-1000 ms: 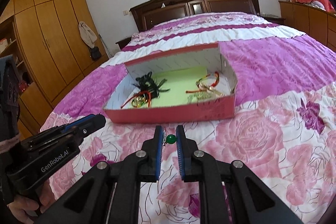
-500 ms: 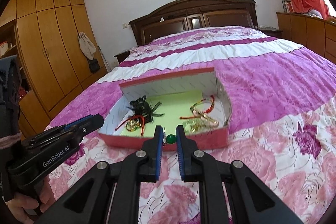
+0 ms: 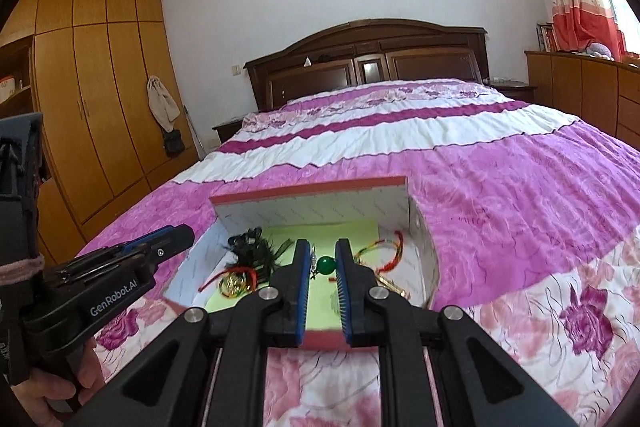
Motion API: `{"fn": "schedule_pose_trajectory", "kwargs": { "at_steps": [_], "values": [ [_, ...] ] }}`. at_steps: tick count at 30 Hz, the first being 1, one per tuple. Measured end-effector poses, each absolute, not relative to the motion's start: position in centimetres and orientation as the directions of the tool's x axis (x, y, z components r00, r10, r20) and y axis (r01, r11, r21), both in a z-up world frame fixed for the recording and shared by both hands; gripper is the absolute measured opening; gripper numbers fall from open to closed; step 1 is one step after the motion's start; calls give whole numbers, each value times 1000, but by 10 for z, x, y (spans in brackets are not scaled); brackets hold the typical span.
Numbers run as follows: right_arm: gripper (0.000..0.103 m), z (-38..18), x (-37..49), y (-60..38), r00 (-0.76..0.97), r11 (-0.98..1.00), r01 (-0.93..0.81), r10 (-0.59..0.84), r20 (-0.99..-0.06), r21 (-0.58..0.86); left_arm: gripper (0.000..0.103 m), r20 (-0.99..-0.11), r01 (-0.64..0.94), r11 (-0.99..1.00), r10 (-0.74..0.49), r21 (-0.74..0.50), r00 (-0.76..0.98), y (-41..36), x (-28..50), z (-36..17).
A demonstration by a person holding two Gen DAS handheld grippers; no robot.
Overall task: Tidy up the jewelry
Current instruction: 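Open left tool dropping its earring in the box while right tool releases the other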
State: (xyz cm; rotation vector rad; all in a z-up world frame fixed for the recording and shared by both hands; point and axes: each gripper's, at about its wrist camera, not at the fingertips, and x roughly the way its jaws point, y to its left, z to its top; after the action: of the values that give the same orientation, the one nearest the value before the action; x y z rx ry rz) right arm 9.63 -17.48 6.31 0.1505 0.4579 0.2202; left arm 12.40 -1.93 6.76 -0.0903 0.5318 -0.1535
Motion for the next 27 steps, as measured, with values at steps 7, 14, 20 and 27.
{"fn": "schedule_pose_trajectory", "kwargs": {
  "at_steps": [7, 14, 20, 27],
  "values": [
    [15, 53, 119, -184, 903, 974, -137, 198, -382, 180, 7, -450, 92, 989, -136, -118, 883, -20, 143, 59],
    [15, 39, 143, -189, 909, 982, -111, 161, -384, 151, 7, -464, 74, 992, -112, -98, 879, -24, 160, 41],
    [15, 20, 156, -186, 887, 985, -103, 154, -435, 139, 7, -496, 58, 995, -94, -86, 863, -27, 170, 23],
    [15, 0, 174, -185, 845, 987, -87, 145, -515, 134, 7, -552, 60, 994, -102, -94, 827, -28, 181, 6]
  ]
}}
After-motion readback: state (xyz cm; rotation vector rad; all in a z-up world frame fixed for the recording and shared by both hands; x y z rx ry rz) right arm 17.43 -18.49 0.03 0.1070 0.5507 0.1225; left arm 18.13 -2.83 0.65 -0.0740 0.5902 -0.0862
